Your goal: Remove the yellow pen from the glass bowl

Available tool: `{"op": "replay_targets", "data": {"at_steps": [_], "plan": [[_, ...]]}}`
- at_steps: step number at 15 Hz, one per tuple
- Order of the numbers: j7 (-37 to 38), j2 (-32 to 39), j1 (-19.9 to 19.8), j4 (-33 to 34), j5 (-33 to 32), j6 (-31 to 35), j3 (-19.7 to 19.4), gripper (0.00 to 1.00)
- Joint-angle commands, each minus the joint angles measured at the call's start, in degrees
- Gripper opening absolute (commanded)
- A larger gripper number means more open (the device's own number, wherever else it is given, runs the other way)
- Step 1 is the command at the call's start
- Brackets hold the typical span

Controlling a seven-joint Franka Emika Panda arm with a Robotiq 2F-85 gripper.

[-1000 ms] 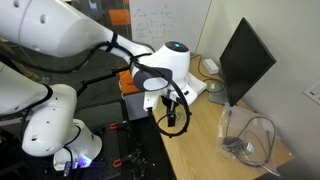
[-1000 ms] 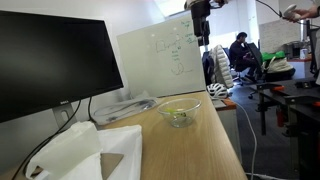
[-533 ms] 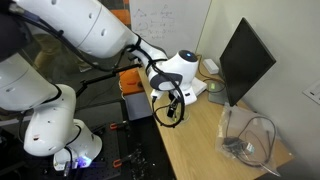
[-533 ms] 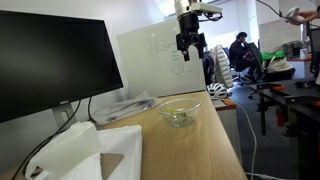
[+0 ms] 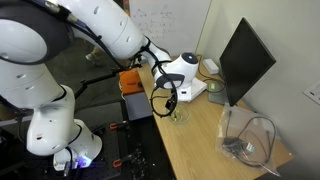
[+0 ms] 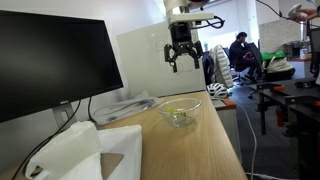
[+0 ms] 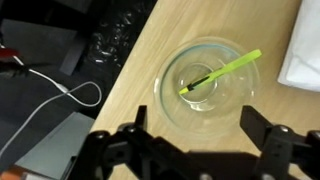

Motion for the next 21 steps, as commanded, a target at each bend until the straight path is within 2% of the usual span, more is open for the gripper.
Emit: {"op": "replay_targets", "data": {"at_steps": [1,5,7,13,17,20,21], "plan": [[-0.11,0.05,1.03,0.06,0.09,-0.17,-1.05,1.00],[-0.12,0.04,1.05,0.06,0.08,-0.17,-1.12,1.00],[2.01,0.79,0.60,0.04,5.00,2.04,-1.42,1.00],[10.75,6.07,0.99,0.39,14.20,6.45,-3.21,1.00],[15.15,11.76,2.13,2.52,19.04,11.98,-2.89,0.89],[16.32,16.09,3.78,5.52,19.22,13.33,-2.74,0.80],[16.82,17.26,4.28,6.48,19.19,12.87,-2.77,0.83]]}}
